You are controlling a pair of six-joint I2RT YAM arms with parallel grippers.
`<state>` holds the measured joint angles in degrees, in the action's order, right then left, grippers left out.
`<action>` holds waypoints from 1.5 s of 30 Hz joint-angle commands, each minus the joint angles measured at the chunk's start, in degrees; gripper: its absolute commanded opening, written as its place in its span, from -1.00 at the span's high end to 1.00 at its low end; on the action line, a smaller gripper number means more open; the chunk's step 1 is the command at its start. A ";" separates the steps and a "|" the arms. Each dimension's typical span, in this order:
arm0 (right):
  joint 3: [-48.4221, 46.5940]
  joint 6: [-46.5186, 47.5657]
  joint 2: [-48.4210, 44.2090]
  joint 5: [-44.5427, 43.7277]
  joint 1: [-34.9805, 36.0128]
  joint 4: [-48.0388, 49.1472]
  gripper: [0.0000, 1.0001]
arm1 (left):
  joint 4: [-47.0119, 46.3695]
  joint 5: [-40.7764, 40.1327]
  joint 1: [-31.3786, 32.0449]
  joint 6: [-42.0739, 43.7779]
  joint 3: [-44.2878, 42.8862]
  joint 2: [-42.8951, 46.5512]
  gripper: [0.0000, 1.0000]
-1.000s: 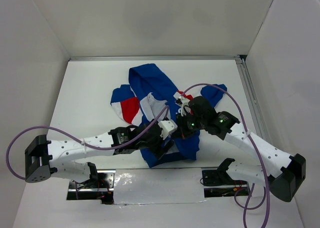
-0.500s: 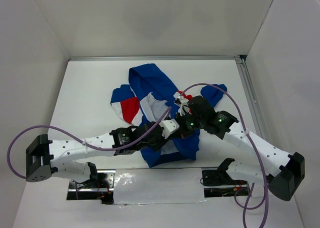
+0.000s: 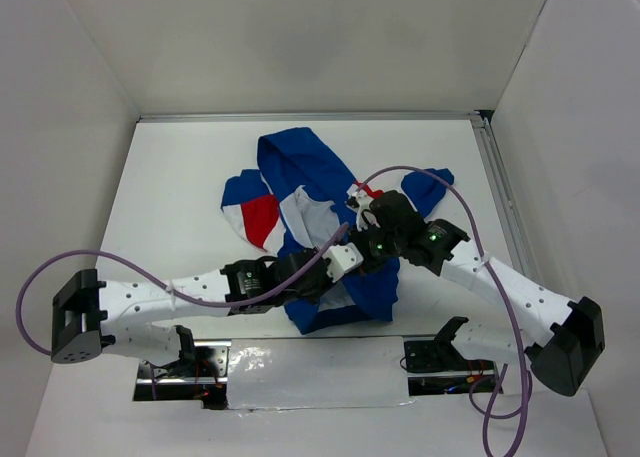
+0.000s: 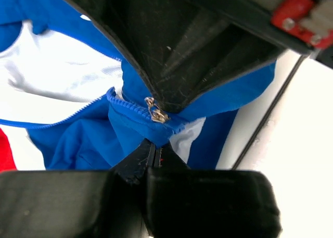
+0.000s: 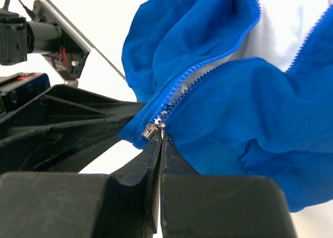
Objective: Zip up the jacket
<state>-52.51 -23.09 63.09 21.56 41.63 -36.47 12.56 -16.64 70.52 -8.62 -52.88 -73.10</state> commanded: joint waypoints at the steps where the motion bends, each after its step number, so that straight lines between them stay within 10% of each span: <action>1: -3.12 0.59 -0.16 -3.62 -0.14 3.86 1.00 | -4.73 -2.60 1.72 2.12 0.76 0.68 1.00; 9: -4.44 1.38 4.67 -16.63 1.88 6.32 1.00 | -6.41 -10.77 6.99 3.61 1.12 1.82 1.00; 27: -2.59 8.06 3.35 -17.34 1.18 7.20 1.00 | -11.94 12.15 7.35 7.92 8.85 16.58 1.00; 35: -8.83 2.88 12.13 -41.41 1.44 3.51 1.00 | -10.27 14.35 7.44 7.21 8.06 14.83 1.00; 45: -17.08 4.02 21.27 -44.24 -6.54 9.38 1.00 | -8.08 15.94 7.35 2.92 9.20 15.97 1.00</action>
<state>-63.11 -20.36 80.73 -13.74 39.44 -33.93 6.35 -6.57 76.55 -2.31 -42.96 -59.35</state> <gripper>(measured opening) 0.007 0.036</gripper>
